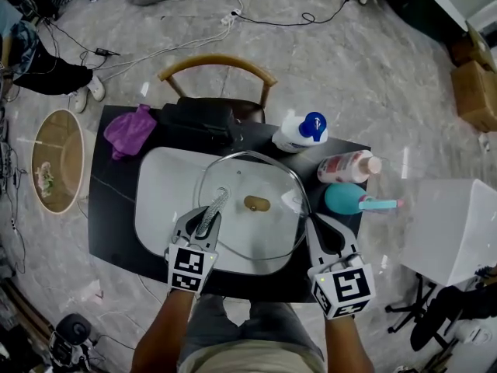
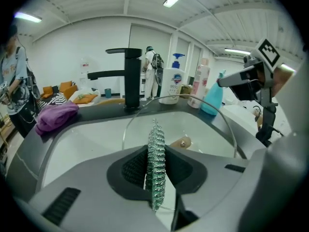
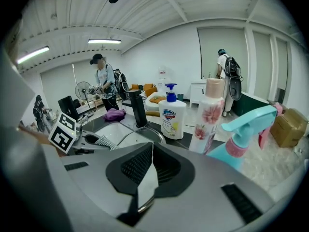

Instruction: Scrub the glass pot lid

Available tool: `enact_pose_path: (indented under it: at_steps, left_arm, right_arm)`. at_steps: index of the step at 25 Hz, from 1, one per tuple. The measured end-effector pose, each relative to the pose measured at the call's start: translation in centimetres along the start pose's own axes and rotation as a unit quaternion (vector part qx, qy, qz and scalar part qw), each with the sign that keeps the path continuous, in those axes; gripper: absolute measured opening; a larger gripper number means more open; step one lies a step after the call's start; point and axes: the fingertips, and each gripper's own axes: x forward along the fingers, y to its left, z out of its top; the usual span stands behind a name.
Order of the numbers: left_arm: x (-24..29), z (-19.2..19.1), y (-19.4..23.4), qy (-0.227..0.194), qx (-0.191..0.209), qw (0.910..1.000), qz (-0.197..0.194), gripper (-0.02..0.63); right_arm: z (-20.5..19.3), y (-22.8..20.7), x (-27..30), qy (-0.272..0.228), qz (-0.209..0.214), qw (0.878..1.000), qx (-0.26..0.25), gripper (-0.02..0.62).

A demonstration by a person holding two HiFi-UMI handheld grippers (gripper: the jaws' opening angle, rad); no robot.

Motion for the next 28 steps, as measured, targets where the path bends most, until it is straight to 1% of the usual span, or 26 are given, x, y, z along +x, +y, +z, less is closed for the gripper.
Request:
enact_pose_path:
  at_steps: [3,5,7,10,13,17,19,21,23,25,28]
  left_arm:
    - [0.3,-0.1,-4.0,0.004,0.012,0.9990,-0.044,0.092]
    - [0.5,0.0,-6.6,0.005,0.010,0.9972,-0.074,0.092]
    - [0.7,0.1,-8.9,0.008,0.004,0.9951,-0.098,0.092]
    - [0.9,0.2,-11.3,0.012,-0.007,0.9922,-0.124,0.092]
    - [0.9,1.0,-13.5,0.005,-0.012,0.9881,-0.153,0.094]
    - [0.5,2.4,-16.4,-0.004,-0.044,0.9783,-0.203,0.094]
    - [0.4,3.4,-17.3,-0.012,-0.069,0.9712,-0.228,0.094]
    - [0.2,4.4,-17.9,-0.017,-0.104,0.9615,-0.254,0.094]
    - [-0.1,5.0,-18.1,-0.016,-0.129,0.9530,-0.273,0.094]
    - [-0.3,5.2,-18.1,-0.013,-0.135,0.9499,-0.282,0.094]
    - [-0.3,5.0,-17.4,-0.010,-0.129,0.9511,-0.280,0.092]
  right_arm:
    - [0.0,-0.1,-0.3,-0.002,-0.005,1.000,0.007,0.026]
    - [-0.1,-0.2,-0.4,-0.003,-0.008,1.000,0.010,0.026]
    - [-0.2,-0.4,-0.6,-0.003,-0.010,1.000,0.012,0.026]
    - [-0.3,-0.8,-0.8,-0.003,-0.013,1.000,0.017,0.026]
    - [-0.3,-1.2,-1.1,-0.003,-0.020,1.000,0.021,0.026]
    - [-0.1,-1.4,-1.1,-0.005,-0.021,1.000,0.022,0.025]
    - [0.3,-1.5,-1.0,-0.009,-0.021,0.999,0.023,0.026]
    - [0.6,-1.5,-1.0,-0.013,-0.019,0.999,0.023,0.026]
    - [0.7,-1.6,-1.1,-0.015,-0.019,0.999,0.024,0.026]
    - [0.7,-1.7,-1.3,-0.017,-0.020,0.999,0.027,0.026]
    - [0.6,-1.8,-1.4,-0.018,-0.022,0.999,0.029,0.026]
